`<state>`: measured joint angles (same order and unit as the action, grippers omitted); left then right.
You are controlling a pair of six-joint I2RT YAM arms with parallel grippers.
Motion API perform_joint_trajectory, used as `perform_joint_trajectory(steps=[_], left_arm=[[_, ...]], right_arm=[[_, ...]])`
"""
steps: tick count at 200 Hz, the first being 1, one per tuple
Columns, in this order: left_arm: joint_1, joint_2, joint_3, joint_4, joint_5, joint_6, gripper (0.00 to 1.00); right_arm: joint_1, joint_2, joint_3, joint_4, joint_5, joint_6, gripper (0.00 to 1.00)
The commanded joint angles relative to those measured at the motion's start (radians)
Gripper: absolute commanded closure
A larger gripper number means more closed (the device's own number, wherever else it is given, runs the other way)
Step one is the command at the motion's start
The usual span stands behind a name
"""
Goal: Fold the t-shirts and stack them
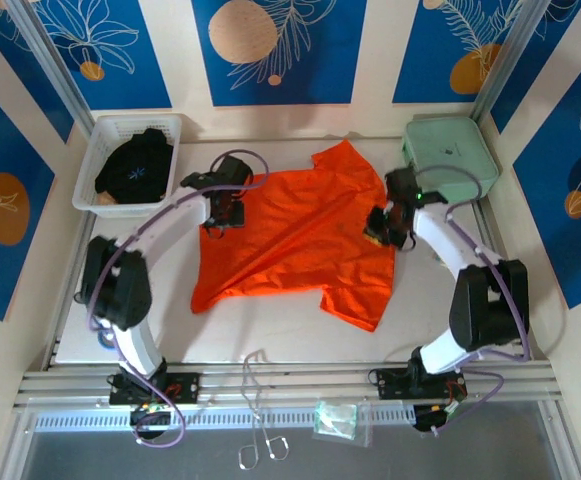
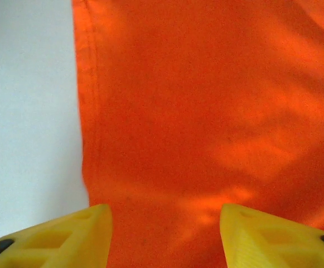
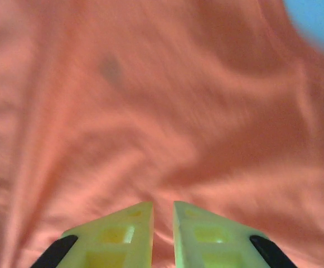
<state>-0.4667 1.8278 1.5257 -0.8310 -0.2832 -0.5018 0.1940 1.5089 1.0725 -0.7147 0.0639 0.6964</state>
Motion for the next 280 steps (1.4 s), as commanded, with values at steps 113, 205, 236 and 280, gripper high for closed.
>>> perform_joint_trajectory(steps=[113,205,236,280], left_arm=[[0.213,0.499,0.376,-0.071,0.157,0.037,0.60],[0.276,0.727,0.694,-0.231,0.147,0.101,0.60],[0.285,0.727,0.704,-0.229,0.170,0.105,0.61],[0.262,0.605,0.644,-0.190,0.292,0.106,0.48]], right_arm=[[0.317,-0.033,-0.338,-0.076,0.215,0.474,1.00],[0.284,0.040,-0.303,-0.228,0.239,0.594,1.00],[0.251,-0.038,-0.339,-0.221,0.214,0.581,1.00],[0.246,-0.149,-0.334,-0.187,0.144,0.511,1.00]])
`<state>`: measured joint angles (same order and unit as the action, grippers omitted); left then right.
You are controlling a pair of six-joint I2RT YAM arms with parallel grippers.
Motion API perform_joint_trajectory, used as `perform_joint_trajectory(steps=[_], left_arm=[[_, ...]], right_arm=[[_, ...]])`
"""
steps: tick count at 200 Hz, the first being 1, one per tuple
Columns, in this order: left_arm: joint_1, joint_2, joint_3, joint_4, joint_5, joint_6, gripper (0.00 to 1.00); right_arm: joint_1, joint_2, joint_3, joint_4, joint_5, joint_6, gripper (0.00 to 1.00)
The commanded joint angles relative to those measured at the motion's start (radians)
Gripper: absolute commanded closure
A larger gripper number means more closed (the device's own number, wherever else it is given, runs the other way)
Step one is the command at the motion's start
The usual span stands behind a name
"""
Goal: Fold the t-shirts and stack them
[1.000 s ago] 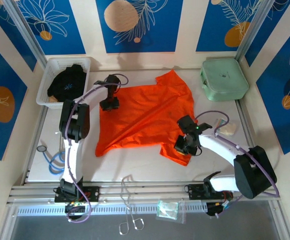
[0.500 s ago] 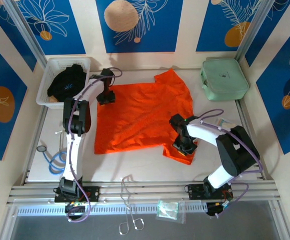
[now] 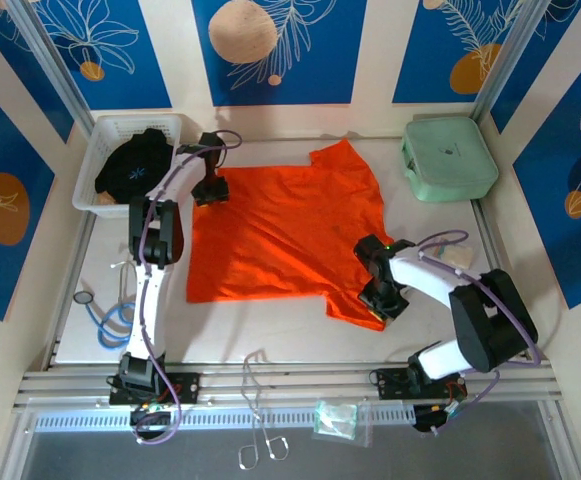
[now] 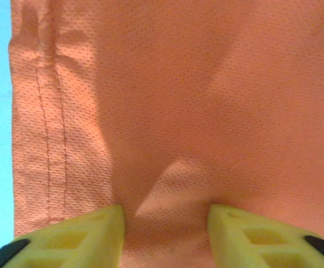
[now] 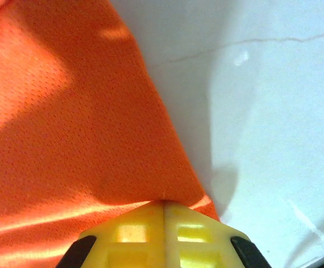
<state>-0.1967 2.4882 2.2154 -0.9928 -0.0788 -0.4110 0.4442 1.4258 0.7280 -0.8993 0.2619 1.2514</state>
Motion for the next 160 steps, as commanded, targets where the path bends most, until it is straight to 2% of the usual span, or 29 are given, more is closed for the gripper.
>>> perform_joint_trajectory(steps=[1,29,49,74,90,113,139,160], left_arm=[[-0.009,-0.060,-0.046,-0.028,0.089,0.015,0.48],[-0.042,-0.205,-0.039,-0.029,0.141,0.027,0.36],[-0.065,-0.312,-0.042,-0.039,0.141,0.031,0.28],[-0.091,-0.427,-0.120,-0.035,0.121,0.028,0.25],[-0.105,-0.491,-0.246,0.012,0.105,0.014,0.25],[-0.119,-0.548,-0.466,0.129,0.102,-0.028,0.25],[-0.134,-0.556,-0.663,0.258,0.110,-0.081,0.27],[-0.147,-0.542,-0.752,0.310,0.080,-0.103,0.27]], right_arm=[[-0.004,-0.069,0.013,-0.002,-0.055,-0.048,1.00],[-0.054,-0.152,0.116,-0.028,-0.055,-0.188,1.00],[-0.157,-0.178,0.179,-0.003,-0.107,-0.330,0.96],[-0.299,-0.144,0.243,0.061,-0.171,-0.471,0.91],[-0.373,-0.077,0.276,0.107,-0.193,-0.513,0.91],[-0.458,0.082,0.328,0.178,-0.269,-0.522,1.00],[-0.478,0.286,0.420,0.222,-0.314,-0.500,1.00],[-0.472,0.382,0.477,0.241,-0.310,-0.469,1.00]])
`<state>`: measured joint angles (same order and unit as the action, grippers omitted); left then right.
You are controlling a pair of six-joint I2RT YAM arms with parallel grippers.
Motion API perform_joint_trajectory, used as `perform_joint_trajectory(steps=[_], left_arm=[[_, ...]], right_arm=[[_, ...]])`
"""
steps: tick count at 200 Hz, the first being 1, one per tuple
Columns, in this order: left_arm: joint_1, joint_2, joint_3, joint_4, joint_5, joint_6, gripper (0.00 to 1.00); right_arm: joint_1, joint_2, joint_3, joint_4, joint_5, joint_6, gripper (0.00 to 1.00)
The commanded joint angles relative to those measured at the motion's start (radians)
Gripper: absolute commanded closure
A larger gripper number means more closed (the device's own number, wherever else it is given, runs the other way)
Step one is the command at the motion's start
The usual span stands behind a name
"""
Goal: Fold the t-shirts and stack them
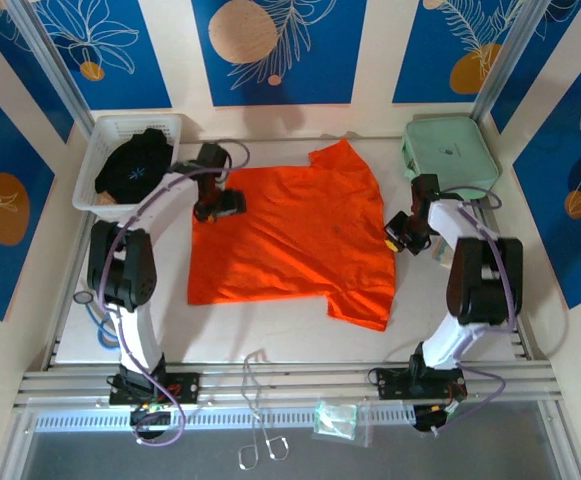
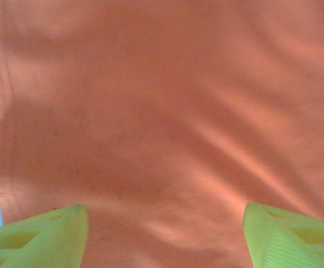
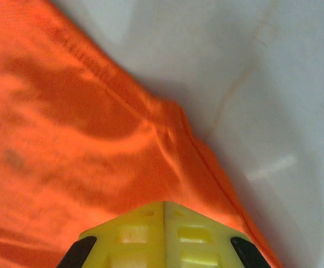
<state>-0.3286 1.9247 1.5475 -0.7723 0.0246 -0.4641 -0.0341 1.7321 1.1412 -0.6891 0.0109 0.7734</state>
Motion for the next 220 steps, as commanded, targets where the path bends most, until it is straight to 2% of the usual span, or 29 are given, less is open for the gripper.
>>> perform_joint_trajectory(steps=[1,58,95,131,220], left_arm=[[-0.016,0.022,-0.087,0.090,-0.024,-0.050,0.27],[-0.025,0.020,-0.294,0.183,-0.045,-0.075,0.28],[-0.030,0.007,-0.415,0.230,-0.042,-0.074,0.28],[-0.042,-0.014,-0.504,0.265,-0.023,-0.083,0.29],[-0.146,-0.121,-0.701,0.332,-0.015,-0.158,0.30]], right_arm=[[0.006,0.079,0.066,0.031,-0.060,0.010,1.00],[0.028,0.158,0.082,-0.057,0.106,0.134,1.00],[0.026,0.183,0.033,-0.103,0.153,0.178,1.00],[0.022,0.090,-0.065,-0.122,0.200,0.173,1.00],[-0.034,-0.114,-0.260,-0.115,0.232,0.118,1.00]])
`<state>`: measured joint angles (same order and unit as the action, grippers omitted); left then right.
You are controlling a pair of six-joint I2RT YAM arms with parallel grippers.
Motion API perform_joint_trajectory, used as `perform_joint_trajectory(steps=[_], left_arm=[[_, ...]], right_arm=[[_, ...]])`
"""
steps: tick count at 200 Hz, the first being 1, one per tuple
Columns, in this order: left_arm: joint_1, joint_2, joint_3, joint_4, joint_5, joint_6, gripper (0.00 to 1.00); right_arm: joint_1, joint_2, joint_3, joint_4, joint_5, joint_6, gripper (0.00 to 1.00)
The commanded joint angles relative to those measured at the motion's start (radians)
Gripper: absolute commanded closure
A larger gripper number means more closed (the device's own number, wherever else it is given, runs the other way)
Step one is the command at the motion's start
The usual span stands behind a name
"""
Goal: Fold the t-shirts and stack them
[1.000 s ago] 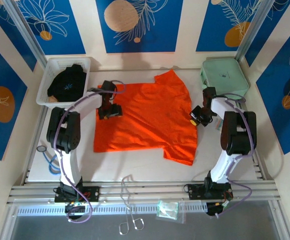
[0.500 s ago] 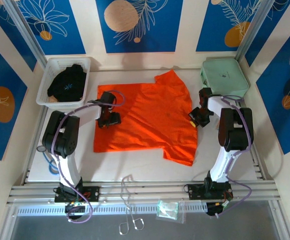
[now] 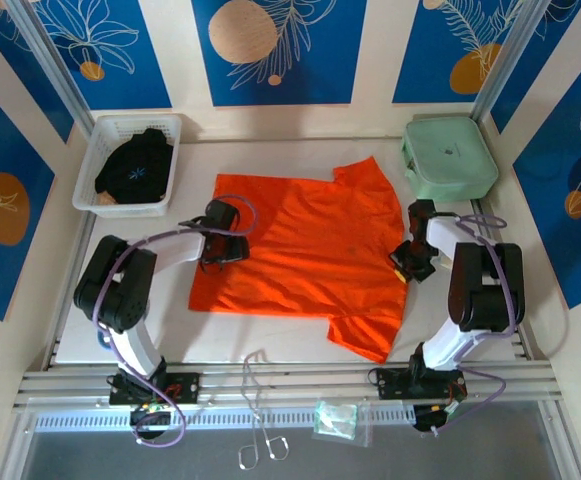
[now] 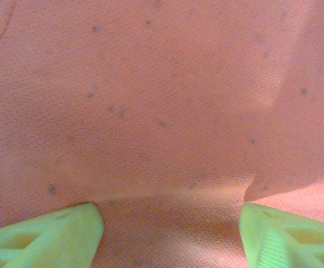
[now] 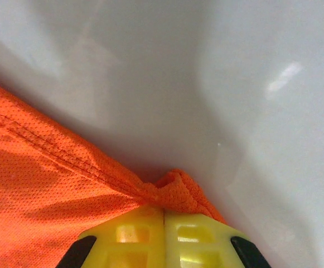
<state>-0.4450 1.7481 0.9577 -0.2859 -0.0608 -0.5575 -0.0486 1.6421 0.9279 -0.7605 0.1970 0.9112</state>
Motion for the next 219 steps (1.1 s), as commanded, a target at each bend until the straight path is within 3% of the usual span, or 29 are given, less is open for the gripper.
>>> perform_joint_trajectory(steps=[1,70,127,161,219], left_arm=[[-0.030,0.054,-0.112,-0.154,0.071,-0.065,0.30],[-0.043,-0.098,-0.015,-0.297,0.030,-0.049,0.29],[-0.023,-0.156,0.354,-0.537,-0.108,0.061,0.24],[0.087,0.011,0.566,-0.558,-0.077,0.111,0.24],[0.200,0.497,1.072,-0.672,-0.063,0.181,0.40]], right_arm=[[-0.020,-0.024,-0.047,-0.043,0.045,-0.021,1.00],[-0.033,-0.053,-0.024,-0.033,0.006,-0.071,1.00],[0.038,-0.197,0.101,-0.142,-0.011,-0.187,1.00],[0.101,-0.226,0.181,-0.205,-0.038,-0.261,1.00],[0.180,-0.248,0.214,-0.212,-0.048,-0.304,0.97]])
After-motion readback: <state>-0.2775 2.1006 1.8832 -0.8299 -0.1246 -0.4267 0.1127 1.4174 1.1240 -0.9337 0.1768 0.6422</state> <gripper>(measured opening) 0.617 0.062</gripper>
